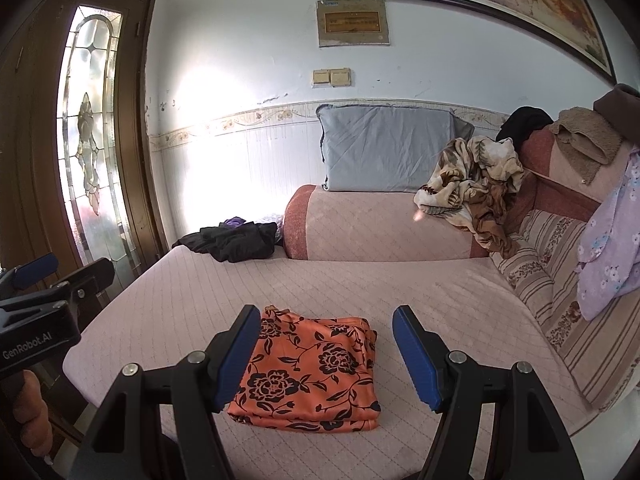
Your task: Fold small clothes
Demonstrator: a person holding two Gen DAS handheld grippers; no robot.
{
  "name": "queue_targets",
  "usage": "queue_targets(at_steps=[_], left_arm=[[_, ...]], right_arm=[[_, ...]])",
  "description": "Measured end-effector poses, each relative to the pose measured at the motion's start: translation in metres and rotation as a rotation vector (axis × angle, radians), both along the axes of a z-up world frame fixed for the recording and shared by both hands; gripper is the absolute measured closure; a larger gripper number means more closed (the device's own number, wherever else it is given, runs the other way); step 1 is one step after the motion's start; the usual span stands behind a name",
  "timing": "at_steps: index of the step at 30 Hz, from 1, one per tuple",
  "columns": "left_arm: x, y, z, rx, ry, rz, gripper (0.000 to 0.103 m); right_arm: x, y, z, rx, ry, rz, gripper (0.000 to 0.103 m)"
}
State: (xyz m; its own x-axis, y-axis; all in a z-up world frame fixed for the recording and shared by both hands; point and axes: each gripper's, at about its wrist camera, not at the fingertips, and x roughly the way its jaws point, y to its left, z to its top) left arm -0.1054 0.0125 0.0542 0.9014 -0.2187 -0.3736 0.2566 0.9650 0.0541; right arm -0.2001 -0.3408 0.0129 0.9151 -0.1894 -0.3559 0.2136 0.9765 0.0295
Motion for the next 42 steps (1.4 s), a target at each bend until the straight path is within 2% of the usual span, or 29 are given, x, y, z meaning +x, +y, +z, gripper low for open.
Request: queue_targets(at_steps=[19, 29, 42], left_arm=[[0.033, 0.009, -0.011, -0.01, 0.041, 0.041, 0.004], [0.05, 0.008, -0.031, -0.011, 0.108, 0.048, 0.004], [0.062, 0.003, -0.046, 0.009, 0.137, 0.041, 0.004]], right_arm=[[0.029, 0.012, -0.01, -0.017, 0.043, 0.014, 0.031], [0.043, 0.008, -0.027, 0.002, 0.088, 0.01, 0.031], [0.055, 0.003, -0.042, 0.022, 0.121, 0.0, 0.031]])
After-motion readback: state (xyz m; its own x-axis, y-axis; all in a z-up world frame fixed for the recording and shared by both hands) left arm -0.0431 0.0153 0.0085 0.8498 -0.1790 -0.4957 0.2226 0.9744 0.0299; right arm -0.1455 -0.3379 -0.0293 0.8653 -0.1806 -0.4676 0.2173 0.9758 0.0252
